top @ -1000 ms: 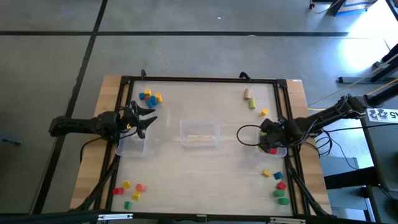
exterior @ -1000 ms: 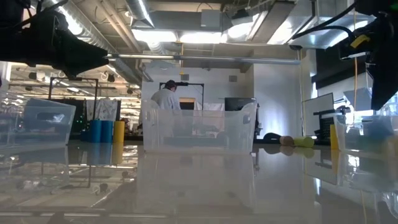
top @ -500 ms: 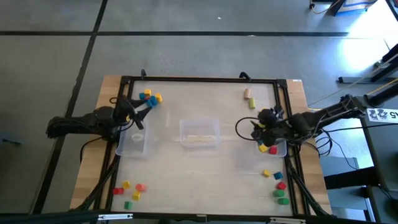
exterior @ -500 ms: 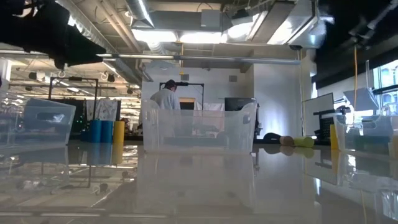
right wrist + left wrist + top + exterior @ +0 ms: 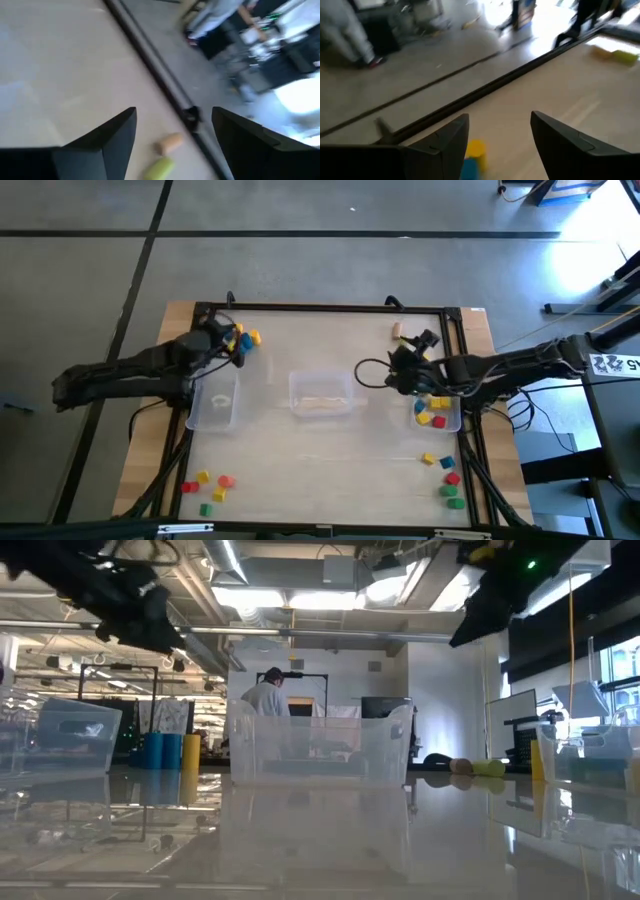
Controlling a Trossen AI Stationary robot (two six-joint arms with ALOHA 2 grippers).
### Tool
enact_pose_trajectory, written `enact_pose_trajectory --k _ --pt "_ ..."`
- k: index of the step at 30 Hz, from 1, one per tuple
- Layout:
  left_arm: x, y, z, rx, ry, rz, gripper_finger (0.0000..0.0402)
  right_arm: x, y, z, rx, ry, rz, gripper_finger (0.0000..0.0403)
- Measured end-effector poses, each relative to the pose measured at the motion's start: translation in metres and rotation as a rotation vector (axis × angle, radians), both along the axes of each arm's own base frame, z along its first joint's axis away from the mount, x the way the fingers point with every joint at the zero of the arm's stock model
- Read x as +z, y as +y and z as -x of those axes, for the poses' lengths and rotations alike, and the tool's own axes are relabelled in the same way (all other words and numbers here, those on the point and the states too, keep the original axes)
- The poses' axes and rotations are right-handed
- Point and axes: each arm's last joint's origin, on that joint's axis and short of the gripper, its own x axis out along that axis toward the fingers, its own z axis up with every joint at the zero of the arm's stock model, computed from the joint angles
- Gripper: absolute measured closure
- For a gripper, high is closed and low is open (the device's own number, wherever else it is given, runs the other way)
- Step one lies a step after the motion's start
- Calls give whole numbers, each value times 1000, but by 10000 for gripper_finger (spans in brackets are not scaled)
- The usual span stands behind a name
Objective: Sort blocks by size
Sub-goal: Put the blue cube block into the right transparent bin
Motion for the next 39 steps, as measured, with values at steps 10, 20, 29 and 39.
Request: enact_pose_trajectory --k 10,20,29,39 --pt "14 53 -16 223 161 283 192 -22 -29 -24 -113 241 188 139" --pt "-8 96 -9 413 267 543 192 -47 -60 -34 -226 416 227 139" --pt "-20 107 -9 549 253 535 192 -51 -64 -38 -244 401 217 139" --pt "-52 127 -17 610 331 620 192 -51 -64 -38 -226 403 195 139"
